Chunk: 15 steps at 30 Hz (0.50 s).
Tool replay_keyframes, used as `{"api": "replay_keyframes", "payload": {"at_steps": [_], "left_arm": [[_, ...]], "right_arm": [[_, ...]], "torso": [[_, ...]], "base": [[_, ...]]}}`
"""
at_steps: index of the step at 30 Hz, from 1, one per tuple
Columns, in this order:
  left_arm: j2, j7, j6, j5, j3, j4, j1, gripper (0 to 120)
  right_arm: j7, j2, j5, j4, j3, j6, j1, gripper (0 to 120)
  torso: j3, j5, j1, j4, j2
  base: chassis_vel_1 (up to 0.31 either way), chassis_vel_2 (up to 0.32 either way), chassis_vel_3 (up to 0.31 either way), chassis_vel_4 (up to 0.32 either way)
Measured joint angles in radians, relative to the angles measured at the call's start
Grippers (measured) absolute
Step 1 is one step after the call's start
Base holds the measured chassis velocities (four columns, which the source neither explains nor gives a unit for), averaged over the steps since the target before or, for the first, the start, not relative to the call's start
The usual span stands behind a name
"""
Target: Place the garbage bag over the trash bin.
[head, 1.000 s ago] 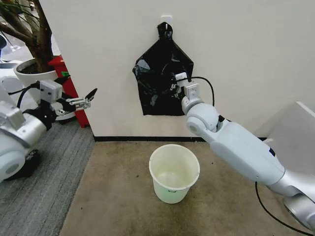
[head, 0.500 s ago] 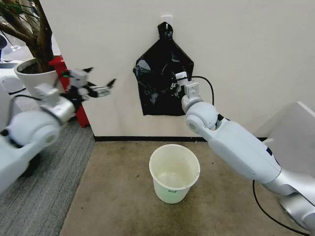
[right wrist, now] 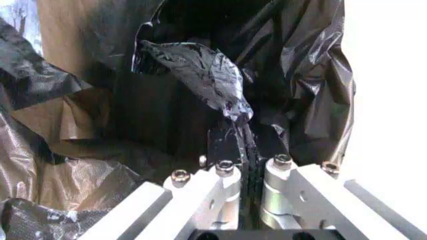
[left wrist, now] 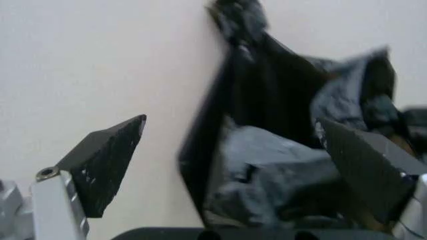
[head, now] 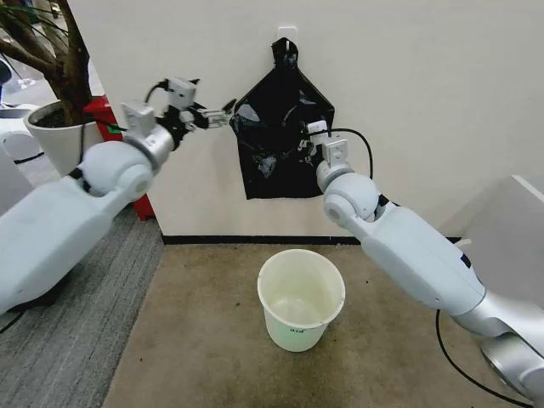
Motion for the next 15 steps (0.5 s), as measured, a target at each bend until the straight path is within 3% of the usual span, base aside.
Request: {"api": "replay_keyframes", "payload": {"at_steps": [4, 15], "left_arm": [[-0.006, 0.066, 0.014, 0.084, 0.055, 0.009, -0.027, 100], [-0.014, 0.103, 0.073, 0.194, 0.092, 0.035, -0.052, 100]], "right_arm": [[-0.005, -0.001, -0.006, 0.002, 0.005, 0.004, -0.009, 0], [-0.018, -0.005, -0.013, 0.006, 0.018, 0.016, -0.031, 0]], "torso": [[0.000, 0.0001, 0.000, 0.0002, 0.000], [0.000, 0.0000, 0.000, 0.0002, 0.000]], "base": [[0.000, 0.000, 0.000, 0.000], [0.000, 0.000, 0.000, 0.000]]}}
